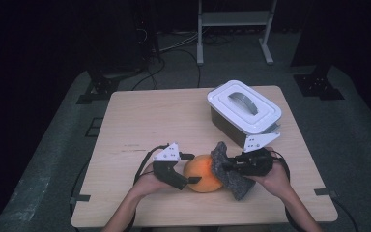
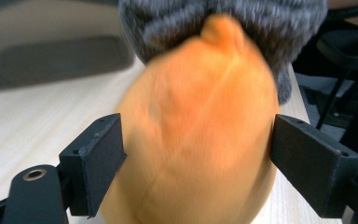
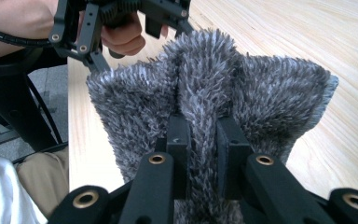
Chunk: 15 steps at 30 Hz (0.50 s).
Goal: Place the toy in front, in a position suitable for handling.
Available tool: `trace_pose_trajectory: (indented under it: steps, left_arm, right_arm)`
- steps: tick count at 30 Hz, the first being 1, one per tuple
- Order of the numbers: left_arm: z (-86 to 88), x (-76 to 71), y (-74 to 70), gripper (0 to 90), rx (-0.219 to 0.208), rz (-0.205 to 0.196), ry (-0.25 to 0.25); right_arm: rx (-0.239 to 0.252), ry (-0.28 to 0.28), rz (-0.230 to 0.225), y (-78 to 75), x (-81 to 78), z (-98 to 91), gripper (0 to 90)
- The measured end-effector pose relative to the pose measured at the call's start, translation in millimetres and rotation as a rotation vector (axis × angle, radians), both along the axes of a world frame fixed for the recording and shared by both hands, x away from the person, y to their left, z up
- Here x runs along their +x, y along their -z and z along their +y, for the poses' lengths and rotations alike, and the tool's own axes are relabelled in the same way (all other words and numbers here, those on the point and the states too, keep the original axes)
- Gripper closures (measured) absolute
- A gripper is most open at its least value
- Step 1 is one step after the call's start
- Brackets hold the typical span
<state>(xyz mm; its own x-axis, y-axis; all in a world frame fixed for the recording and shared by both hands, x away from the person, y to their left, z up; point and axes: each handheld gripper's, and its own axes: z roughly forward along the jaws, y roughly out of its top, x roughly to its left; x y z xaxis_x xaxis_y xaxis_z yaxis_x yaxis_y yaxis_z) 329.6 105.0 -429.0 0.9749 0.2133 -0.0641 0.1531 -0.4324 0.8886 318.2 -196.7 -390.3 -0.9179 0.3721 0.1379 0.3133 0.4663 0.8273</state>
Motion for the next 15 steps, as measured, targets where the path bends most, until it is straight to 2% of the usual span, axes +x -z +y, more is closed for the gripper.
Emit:
trace_pose_trajectory:
  steps: [3,5,7,9,10,13,15]
  left_arm:
    - [-0.9,-1.1,-0.6,19.2,-0.002,-0.001,0.025]
    - [0.4,-2.3,-0.7,27.3,-0.001,0.003,0.057]
    - [2.4,-3.1,-1.4,30.9,-0.01,0.011,0.083]
    - [2.0,-2.9,-0.9,31.8,-0.013,-0.003,0.071]
    - [1.2,-2.3,-0.4,31.3,-0.016,-0.006,0.059]
    - [-3.7,0.8,3.8,15.8,0.034,0.013,0.006]
    - [-4.0,1.1,7.2,16.1,0.026,0.018,0.016]
  right_arm:
    - [-0.001,0.017,-0.001,3.0,0.8,-4.7,77.3]
    - [-0.009,0.03,0.002,4.5,2.2,-7.7,77.3]
    - [-0.02,0.044,0.003,6.5,3.6,-10.7,77.3]
    - [-0.014,0.051,0.009,9.0,4.7,-13.3,77.3]
    - [-0.012,0.054,0.012,9.7,4.7,-14.0,77.3]
    - [-0.005,0.056,0.016,10.9,4.6,-14.9,77.3]
    - [-0.005,0.059,0.017,12.0,4.8,-15.5,77.3]
